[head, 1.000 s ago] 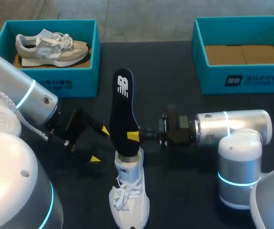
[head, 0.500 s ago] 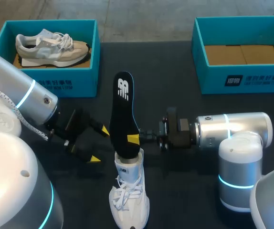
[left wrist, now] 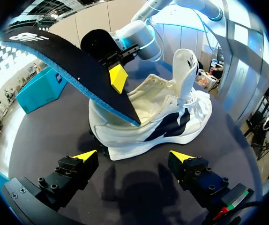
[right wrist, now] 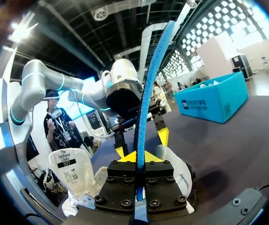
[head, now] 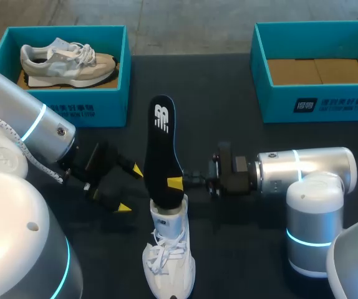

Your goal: Take the shoe out of the shoebox, open the shoe tongue, remove and reinsert the insole, then place the shoe into the shoebox

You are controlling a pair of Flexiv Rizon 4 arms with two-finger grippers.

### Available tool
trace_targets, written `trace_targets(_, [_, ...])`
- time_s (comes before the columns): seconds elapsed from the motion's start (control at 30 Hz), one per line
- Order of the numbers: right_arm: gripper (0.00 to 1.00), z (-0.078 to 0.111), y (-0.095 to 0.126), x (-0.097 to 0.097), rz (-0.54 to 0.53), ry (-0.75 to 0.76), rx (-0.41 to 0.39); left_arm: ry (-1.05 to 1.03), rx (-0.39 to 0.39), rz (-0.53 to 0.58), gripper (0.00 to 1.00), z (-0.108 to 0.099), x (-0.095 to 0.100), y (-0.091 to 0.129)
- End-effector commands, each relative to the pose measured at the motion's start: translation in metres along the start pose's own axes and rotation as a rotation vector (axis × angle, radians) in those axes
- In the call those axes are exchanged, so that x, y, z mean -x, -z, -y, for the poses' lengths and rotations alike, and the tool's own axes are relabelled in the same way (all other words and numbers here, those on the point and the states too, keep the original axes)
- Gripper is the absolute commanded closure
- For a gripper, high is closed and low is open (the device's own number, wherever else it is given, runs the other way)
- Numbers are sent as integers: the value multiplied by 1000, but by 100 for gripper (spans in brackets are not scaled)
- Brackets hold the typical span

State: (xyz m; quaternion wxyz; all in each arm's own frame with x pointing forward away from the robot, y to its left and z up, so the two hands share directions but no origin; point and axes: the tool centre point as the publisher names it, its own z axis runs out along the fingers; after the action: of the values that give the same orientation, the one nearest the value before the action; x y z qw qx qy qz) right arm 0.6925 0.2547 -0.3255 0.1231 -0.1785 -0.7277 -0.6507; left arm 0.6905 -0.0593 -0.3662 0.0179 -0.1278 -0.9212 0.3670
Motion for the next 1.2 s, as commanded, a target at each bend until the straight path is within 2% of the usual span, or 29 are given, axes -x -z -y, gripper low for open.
trace_targets(0.03, [100,3,-1,0,3,-16,-9,0,3,1,0,1,-1,0])
trace_targets(1.2, [100,22,0,-6,13,-107,-42,0,3,1,0,1,-1,0])
